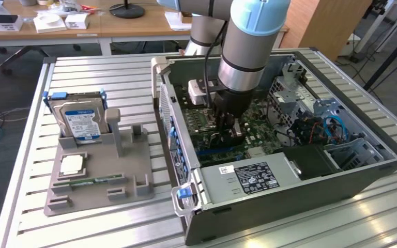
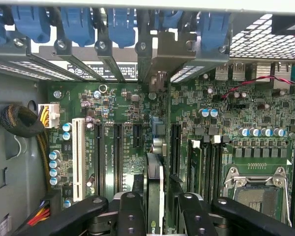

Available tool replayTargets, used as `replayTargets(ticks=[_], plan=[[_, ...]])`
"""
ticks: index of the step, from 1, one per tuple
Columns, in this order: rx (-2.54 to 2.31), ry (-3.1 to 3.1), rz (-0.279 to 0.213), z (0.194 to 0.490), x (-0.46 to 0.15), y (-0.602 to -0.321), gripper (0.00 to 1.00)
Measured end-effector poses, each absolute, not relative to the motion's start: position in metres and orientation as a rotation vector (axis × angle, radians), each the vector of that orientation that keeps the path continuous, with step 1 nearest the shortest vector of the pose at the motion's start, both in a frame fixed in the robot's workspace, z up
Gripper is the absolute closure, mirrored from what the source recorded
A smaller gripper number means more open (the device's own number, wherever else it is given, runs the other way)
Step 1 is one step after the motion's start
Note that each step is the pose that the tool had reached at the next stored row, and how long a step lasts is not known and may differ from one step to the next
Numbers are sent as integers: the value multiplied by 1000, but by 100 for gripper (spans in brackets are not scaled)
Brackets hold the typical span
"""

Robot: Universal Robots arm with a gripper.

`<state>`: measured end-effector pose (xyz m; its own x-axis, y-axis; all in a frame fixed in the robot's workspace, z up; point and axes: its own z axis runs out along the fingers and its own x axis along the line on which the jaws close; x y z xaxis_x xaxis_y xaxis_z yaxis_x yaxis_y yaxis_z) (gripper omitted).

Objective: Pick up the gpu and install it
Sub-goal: 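Insert the gpu into the slot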

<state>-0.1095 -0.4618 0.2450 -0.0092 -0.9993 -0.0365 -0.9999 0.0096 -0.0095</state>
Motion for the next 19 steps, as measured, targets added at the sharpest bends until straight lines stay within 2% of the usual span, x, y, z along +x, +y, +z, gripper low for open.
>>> replayTargets(ticks=[8, 19], plan=[[-2188, 2209, 29, 250, -110, -462, 67], [-2188, 2209, 29, 290, -110, -462, 67]])
